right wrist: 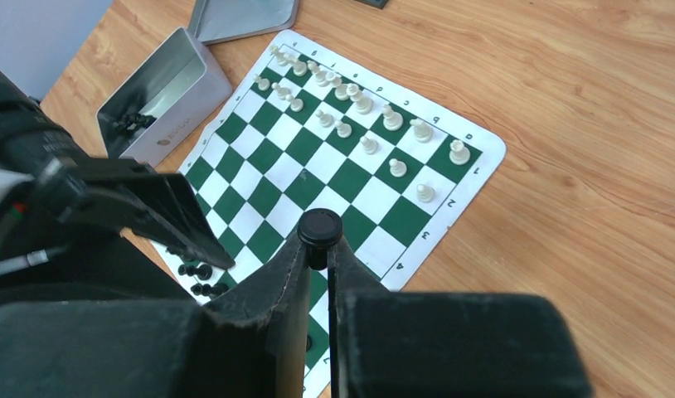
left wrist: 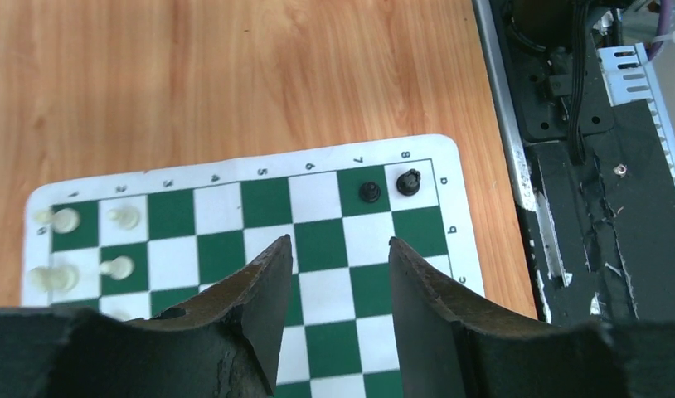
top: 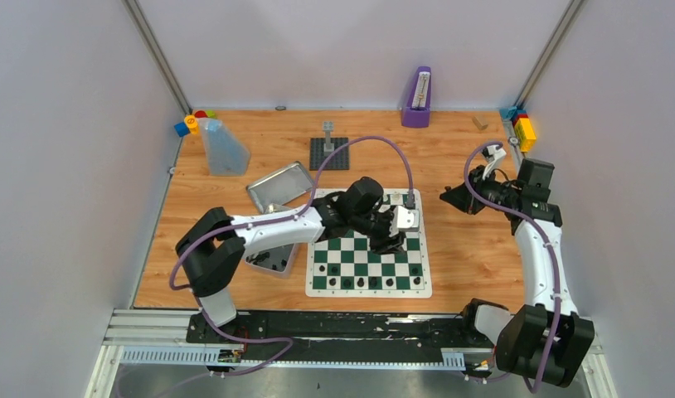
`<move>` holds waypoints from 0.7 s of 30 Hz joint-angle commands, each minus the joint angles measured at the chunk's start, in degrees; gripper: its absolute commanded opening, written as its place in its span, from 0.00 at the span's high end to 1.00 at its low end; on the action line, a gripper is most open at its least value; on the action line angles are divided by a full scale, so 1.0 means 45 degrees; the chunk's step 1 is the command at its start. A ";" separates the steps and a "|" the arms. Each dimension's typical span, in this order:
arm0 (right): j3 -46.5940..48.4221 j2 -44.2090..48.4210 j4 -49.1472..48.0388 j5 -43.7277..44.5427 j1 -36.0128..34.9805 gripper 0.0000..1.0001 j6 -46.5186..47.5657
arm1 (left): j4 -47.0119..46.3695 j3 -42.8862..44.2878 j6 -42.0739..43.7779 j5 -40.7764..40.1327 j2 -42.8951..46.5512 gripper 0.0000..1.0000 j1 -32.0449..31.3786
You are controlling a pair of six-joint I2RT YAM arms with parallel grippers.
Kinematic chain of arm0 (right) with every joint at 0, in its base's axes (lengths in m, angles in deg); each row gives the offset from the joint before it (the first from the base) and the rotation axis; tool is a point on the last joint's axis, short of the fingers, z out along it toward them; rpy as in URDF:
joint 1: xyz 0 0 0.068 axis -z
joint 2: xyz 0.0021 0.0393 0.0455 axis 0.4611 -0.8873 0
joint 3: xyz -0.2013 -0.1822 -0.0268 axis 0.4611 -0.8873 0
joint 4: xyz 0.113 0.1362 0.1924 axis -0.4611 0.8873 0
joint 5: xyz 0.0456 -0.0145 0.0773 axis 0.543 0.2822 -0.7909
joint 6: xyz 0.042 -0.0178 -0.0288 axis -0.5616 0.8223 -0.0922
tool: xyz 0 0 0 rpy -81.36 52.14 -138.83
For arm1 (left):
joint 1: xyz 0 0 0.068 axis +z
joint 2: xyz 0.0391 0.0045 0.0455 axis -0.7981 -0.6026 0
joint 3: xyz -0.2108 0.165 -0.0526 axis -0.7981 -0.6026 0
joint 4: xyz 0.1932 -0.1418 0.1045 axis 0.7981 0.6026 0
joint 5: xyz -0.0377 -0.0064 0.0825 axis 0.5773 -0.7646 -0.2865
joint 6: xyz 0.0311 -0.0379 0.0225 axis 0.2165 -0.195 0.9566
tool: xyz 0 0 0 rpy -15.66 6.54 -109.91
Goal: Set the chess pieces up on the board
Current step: Place the chess piece on the chessboard.
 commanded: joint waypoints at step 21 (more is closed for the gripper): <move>0.1408 -0.0020 0.0259 0.2457 -0.6119 1.00 0.2167 | 0.8055 0.3384 0.0655 -0.6717 0.3741 0.00 0.1965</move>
